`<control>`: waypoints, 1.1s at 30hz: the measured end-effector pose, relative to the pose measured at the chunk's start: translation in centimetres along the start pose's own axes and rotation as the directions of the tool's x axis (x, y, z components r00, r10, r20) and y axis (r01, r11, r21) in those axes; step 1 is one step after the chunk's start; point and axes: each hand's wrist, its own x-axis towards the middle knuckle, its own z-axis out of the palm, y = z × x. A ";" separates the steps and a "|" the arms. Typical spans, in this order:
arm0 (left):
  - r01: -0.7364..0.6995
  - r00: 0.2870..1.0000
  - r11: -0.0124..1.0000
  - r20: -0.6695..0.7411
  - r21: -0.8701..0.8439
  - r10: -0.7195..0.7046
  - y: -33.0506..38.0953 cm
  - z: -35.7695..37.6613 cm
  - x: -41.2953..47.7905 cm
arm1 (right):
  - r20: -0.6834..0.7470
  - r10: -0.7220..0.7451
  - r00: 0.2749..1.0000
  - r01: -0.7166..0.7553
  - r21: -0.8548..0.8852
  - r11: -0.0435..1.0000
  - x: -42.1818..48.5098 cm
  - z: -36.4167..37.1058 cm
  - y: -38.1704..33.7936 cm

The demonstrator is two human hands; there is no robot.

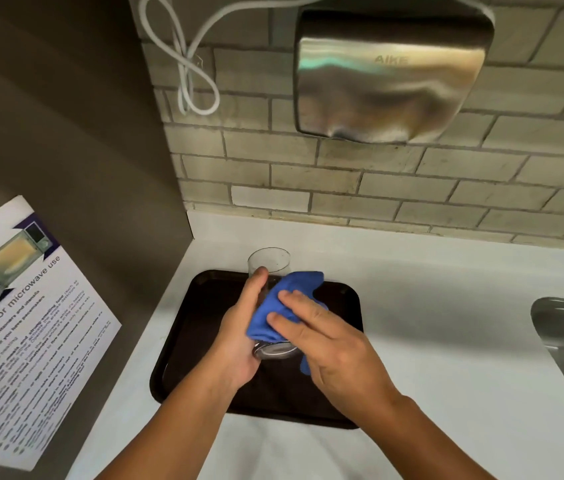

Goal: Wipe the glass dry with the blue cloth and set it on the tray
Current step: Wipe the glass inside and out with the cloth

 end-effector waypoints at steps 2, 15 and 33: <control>0.023 0.998 1.000 -0.056 -0.014 -0.023 0.0 0.0 -0.1 | -0.016 0.053 0.998 -0.053 -0.014 0.999 0.1 0.1 0.3; 0.023 0.975 0.999 -0.223 0.023 -0.017 -0.6 0.1 0.9 | -0.031 0.030 0.999 -0.031 -0.034 0.999 -0.5 1.8 -0.1; -0.111 0.971 0.981 -0.193 0.157 0.140 0.3 1.2 1.3 | 0.111 0.694 0.711 -0.632 0.534 0.562 2.5 3.4 1.5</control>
